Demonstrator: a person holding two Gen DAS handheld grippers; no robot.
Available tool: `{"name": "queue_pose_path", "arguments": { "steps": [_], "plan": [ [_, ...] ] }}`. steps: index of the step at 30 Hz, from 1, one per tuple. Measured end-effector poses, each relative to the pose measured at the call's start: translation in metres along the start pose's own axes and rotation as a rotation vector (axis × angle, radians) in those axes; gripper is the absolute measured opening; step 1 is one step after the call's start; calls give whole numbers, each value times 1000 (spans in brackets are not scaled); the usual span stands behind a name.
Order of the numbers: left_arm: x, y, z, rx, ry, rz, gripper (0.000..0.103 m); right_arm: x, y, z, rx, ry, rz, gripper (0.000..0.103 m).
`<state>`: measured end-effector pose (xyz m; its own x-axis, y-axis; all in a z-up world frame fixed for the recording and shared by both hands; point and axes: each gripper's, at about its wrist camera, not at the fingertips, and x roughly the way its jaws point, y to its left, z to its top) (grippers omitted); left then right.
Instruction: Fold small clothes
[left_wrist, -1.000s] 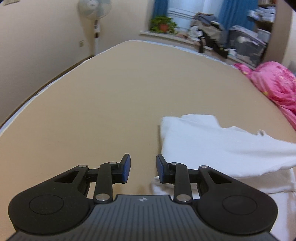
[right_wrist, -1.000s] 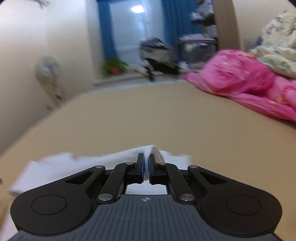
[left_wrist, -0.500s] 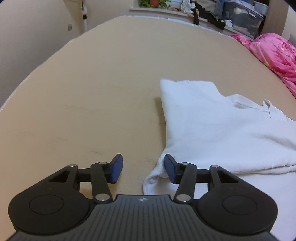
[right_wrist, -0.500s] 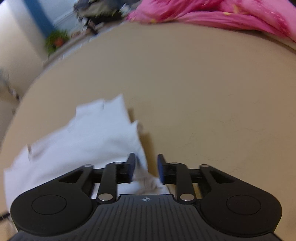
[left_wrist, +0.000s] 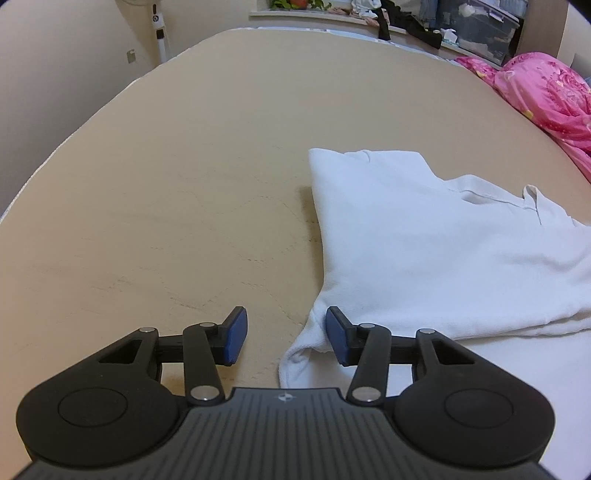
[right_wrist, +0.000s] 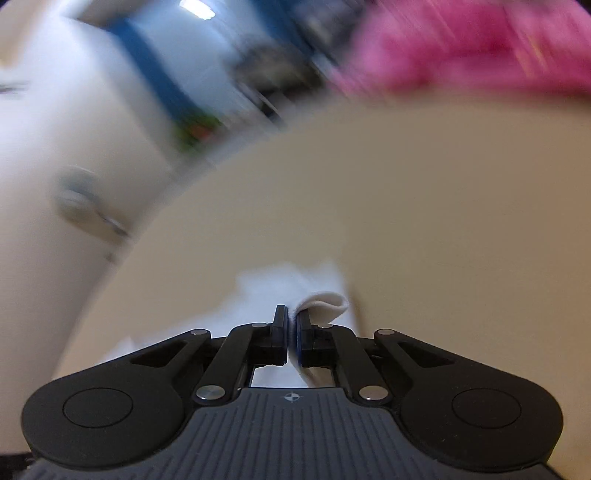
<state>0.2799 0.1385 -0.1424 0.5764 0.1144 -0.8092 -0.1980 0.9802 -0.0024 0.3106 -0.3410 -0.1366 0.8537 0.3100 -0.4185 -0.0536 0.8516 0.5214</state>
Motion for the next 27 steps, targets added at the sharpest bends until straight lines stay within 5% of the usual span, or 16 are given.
{"name": "queue_pose_path", "arguments": {
  "steps": [2, 3, 5, 7, 9, 11, 12, 13, 15, 16, 19, 23, 27],
  "plan": [
    [1, 0, 1, -6, 3, -2, 54, -21, 10, 7, -72, -106, 77, 4],
    [1, 1, 1, -9, 3, -3, 54, -20, 9, 6, -89, -99, 31, 4],
    [-1, 1, 3, -18, -7, 6, 54, 2, -6, 0, -98, 39, -194, 18],
    [-4, 3, 4, -27, -28, 9, 53, 19, -26, -8, -56, 157, -368, 22],
    [-9, 5, 6, -48, -55, -20, 53, 6, -38, -3, 40, 104, -322, 22],
    [-10, 3, 7, -42, -63, -51, 53, -7, -34, 1, 65, 38, -208, 36],
    [-6, 0, 6, -22, -48, -36, 53, -7, -31, -1, 47, 54, -173, 51],
    [2, -2, 3, 4, -16, 4, 57, 2, -29, -6, 30, 121, -170, 57],
    [8, -2, -2, 8, 7, 44, 61, 25, -33, -22, -9, 319, -205, 53],
    [2, -2, 0, -1, -6, 40, 55, 29, -33, -28, -45, 353, -241, 52],
    [-13, -6, -2, 10, -97, 3, 52, 18, -19, -22, -98, 265, -234, 51],
    [-3, -3, -12, -17, -9, 25, 55, 14, -21, -24, -127, 282, -396, 52],
    [-61, 1, -15, -18, -143, -22, 52, -45, 12, 0, -82, 105, -349, 51]
  ]
}}
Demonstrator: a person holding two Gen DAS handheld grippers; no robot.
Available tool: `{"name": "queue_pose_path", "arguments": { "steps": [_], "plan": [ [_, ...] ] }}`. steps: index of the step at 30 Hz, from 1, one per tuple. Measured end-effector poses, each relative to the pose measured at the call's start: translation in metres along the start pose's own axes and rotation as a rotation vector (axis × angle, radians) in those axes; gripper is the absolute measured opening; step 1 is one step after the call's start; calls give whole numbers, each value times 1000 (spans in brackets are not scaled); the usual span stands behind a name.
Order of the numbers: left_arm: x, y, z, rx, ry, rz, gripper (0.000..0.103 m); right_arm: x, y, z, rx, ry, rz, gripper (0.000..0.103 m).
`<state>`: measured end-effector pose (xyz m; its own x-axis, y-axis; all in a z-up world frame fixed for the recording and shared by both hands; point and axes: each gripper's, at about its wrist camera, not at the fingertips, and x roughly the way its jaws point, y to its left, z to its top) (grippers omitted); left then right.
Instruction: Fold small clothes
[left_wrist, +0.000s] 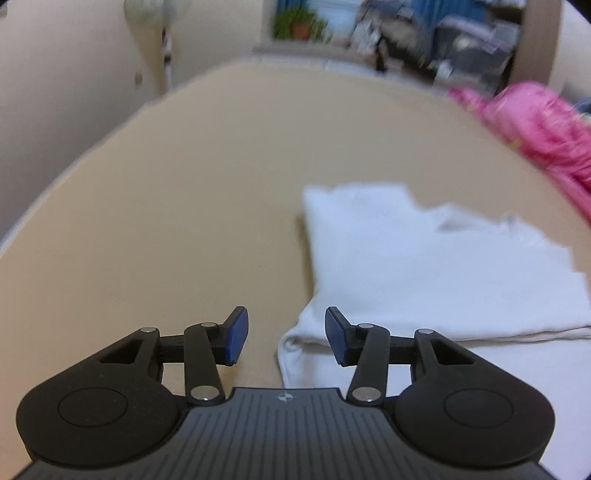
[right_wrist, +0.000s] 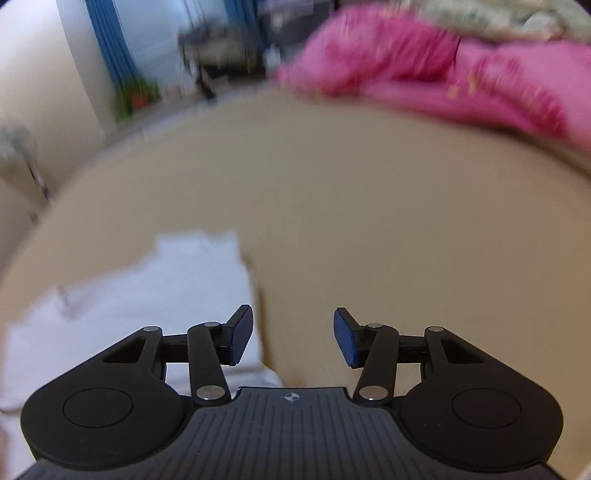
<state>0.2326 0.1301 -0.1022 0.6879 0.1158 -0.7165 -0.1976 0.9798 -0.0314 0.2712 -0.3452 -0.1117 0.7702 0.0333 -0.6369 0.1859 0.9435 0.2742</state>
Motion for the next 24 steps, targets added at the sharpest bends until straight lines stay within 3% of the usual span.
{"name": "queue_pose_path", "arguments": {
  "steps": [3, 7, 11, 14, 18, 24],
  "plan": [
    [-40, -1, -4, 36, -56, -3, 52, -64, -9, -4, -10, -107, 50, 52],
    [-92, 6, -30, 28, -83, -43, 46, -131, -26, -41, -8, -176, 76, 52],
    [-124, 8, -84, 43, -37, -44, 40, -157, -59, -77, 38, -102, 75, 52],
    [-137, 5, -111, 41, 37, -49, 37, -164, -85, -98, 179, -16, 130, 52],
    [-162, -2, -127, 74, 3, -54, 37, -180, -102, -126, 285, 47, 144, 21],
    [-180, 3, -156, 36, 3, -48, 37, -187, -90, -135, 218, 20, 85, 17]
  ]
}}
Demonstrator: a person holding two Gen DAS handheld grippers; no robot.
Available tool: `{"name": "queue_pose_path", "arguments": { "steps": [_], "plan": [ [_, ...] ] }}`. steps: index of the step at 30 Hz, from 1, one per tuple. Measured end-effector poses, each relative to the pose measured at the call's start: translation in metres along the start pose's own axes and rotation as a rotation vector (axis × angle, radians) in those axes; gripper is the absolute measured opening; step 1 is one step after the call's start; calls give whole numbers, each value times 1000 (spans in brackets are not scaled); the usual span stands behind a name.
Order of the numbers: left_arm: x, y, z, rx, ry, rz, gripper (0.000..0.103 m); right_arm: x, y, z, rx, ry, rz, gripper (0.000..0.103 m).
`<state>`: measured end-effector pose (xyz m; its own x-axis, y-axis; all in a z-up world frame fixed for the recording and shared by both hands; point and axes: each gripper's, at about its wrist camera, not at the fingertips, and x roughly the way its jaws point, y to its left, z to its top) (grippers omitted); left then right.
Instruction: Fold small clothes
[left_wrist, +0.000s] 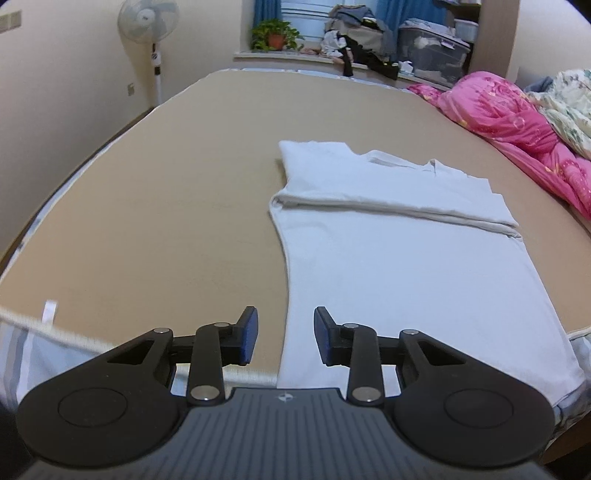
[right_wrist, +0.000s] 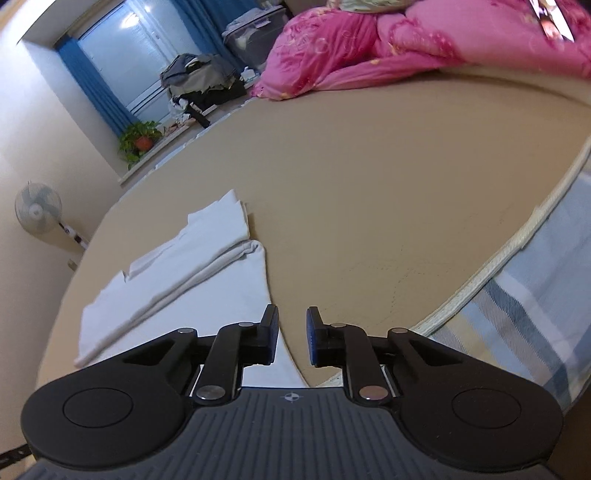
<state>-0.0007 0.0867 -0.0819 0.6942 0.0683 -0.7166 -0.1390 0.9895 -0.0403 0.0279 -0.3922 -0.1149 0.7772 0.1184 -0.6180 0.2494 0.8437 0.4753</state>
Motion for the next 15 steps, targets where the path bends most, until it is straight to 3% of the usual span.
{"name": "queue_pose_path", "arguments": {
  "steps": [9, 15],
  "plan": [
    [16, 8, -31, -10, 76, -3, 38, 6, 21, -18, -161, 31, -60, 18],
    [31, 28, -45, -132, 197, -61, 28, 11, 19, -32, -230, 119, -110, 24]
  ]
}}
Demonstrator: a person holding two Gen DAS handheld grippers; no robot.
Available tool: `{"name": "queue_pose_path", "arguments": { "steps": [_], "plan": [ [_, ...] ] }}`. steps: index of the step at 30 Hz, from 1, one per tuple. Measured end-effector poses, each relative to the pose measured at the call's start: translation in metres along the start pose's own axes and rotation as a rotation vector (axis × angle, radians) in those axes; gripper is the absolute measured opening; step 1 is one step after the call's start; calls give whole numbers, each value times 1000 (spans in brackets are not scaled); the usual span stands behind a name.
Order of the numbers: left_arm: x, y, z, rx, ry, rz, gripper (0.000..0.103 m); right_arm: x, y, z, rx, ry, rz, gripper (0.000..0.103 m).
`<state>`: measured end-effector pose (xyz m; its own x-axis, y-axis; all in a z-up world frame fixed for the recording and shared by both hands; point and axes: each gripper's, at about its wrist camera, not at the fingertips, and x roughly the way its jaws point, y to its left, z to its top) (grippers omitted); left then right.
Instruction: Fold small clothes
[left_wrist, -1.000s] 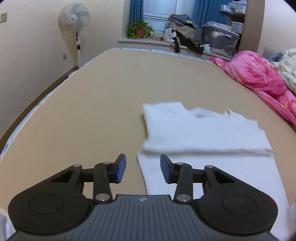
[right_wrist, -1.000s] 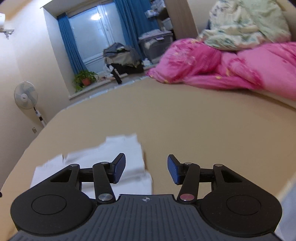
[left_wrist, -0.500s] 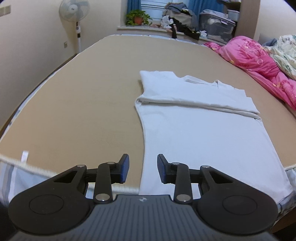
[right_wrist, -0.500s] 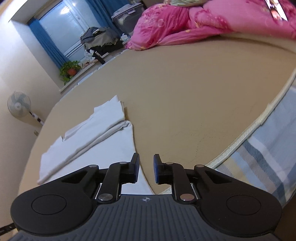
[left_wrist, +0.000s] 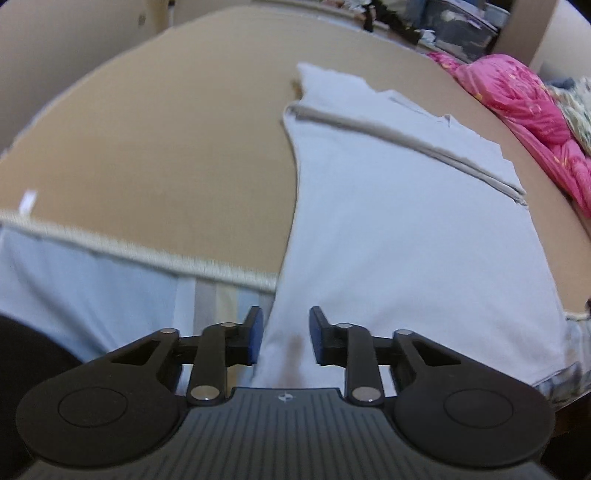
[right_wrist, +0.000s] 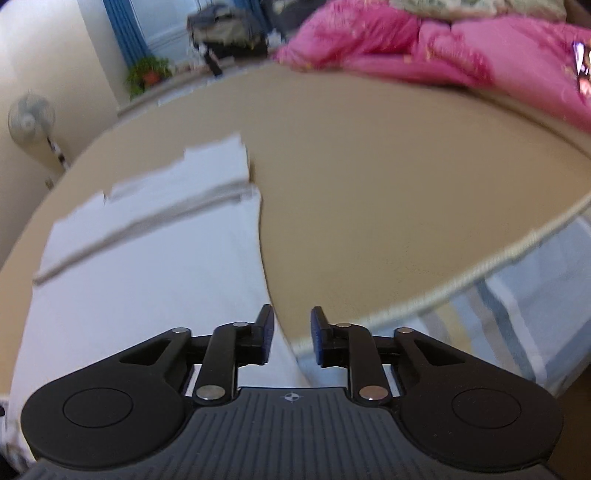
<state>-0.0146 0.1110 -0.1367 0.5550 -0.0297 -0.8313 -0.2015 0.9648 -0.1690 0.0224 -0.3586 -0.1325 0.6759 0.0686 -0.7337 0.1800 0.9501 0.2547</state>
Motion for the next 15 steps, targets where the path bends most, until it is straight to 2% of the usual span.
{"name": "queue_pose_path", "arguments": {
  "steps": [4, 9, 14, 15],
  "plan": [
    [11, 7, -2, -51, 62, -22, 28, 11, -10, -10, 17, 126, 25, 24],
    [26, 18, -1, -115, 119, -13, 28, 32, -20, -22, 33, 254, 32, 24],
    [29, 15, -2, -83, 123, -13, 28, 40, -15, -27, 1, 296, 14, 27],
    [29, 13, -1, -75, 125, -18, 24, 40, -12, -27, -13, 298, 15, 27]
  ]
}}
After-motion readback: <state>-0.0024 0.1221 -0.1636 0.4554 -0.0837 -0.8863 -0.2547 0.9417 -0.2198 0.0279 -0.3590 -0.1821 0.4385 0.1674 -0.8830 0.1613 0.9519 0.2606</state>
